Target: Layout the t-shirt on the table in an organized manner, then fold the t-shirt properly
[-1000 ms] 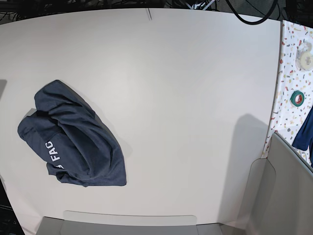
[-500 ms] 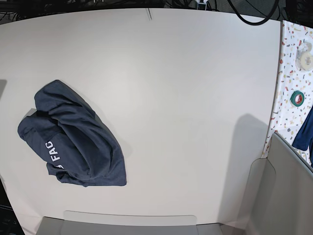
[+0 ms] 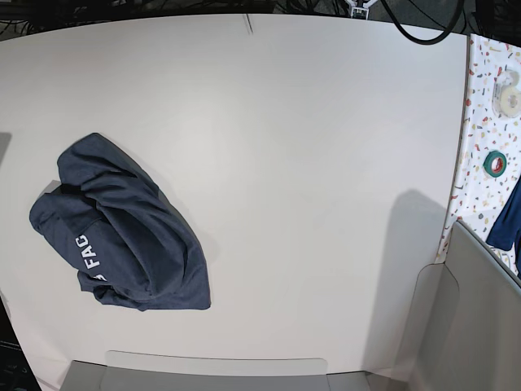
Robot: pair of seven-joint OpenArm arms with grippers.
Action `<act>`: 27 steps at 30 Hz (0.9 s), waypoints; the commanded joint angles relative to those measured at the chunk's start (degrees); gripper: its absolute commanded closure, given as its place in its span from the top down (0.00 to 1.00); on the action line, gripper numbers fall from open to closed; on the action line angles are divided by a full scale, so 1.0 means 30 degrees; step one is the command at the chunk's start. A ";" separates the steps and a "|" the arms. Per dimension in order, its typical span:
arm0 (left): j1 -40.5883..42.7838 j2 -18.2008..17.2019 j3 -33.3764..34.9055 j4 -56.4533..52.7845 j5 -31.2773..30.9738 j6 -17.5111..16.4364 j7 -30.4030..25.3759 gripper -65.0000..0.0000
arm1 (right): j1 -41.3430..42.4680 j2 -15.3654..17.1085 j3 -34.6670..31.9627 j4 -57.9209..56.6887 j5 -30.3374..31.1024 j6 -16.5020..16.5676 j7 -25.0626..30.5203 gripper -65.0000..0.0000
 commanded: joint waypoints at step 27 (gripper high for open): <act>0.6034 -0.0101 -0.0027 1.2698 0.0032 -0.0005 -0.0162 0.00 | -0.5060 0.0663 0.0640 1.0643 0.0048 -0.0062 0.0304 0.00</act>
